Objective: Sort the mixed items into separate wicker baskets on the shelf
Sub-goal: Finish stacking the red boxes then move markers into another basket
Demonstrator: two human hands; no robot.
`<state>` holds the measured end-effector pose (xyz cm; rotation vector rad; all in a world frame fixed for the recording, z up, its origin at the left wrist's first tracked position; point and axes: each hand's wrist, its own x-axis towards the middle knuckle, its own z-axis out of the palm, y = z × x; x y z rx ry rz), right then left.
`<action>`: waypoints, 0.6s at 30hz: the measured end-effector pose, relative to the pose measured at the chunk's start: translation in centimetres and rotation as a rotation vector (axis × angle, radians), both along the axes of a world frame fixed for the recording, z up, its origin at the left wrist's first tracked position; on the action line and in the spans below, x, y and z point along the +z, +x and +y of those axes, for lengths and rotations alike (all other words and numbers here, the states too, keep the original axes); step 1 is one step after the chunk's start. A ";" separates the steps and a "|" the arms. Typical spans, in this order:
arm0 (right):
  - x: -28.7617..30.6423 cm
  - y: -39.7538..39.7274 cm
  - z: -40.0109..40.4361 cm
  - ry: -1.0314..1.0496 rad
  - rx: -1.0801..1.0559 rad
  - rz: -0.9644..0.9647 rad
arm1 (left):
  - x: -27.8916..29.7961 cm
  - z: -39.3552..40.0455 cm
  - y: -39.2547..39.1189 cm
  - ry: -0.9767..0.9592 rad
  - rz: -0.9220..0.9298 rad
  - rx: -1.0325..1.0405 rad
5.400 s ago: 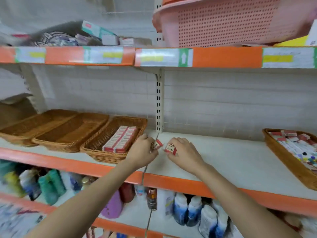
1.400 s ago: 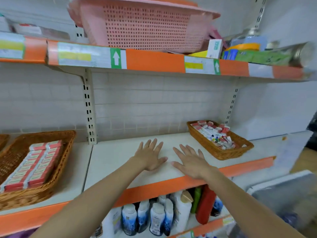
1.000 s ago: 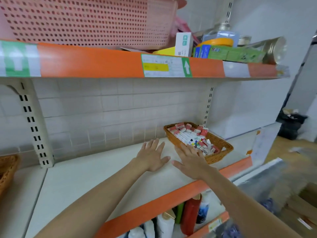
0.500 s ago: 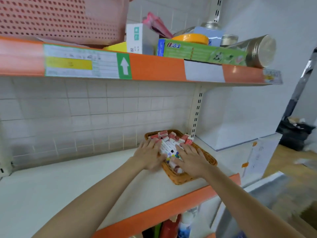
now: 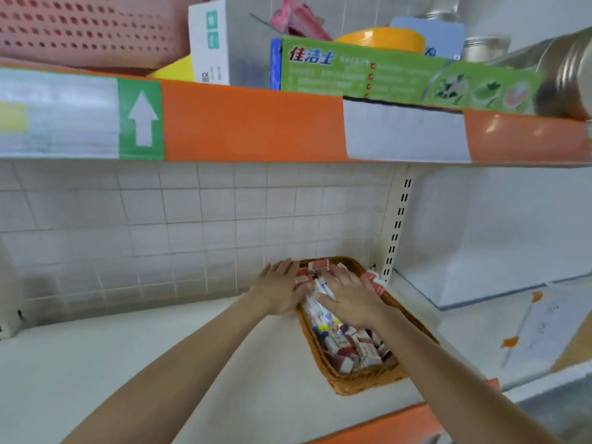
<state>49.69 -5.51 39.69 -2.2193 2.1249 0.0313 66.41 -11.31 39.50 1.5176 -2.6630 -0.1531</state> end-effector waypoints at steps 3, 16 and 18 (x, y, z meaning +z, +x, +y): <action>0.0 -0.3 -2.7 -0.044 0.009 -0.012 | 0.3 -1.6 -0.6 -0.008 0.029 -0.015; 0.2 -0.2 -7.0 -0.223 0.054 0.108 | 0.1 -3.9 -2.4 -0.043 0.057 -0.050; 0.1 -0.3 -6.4 -0.262 0.063 0.109 | 0.3 -3.6 -2.6 -0.067 0.089 -0.049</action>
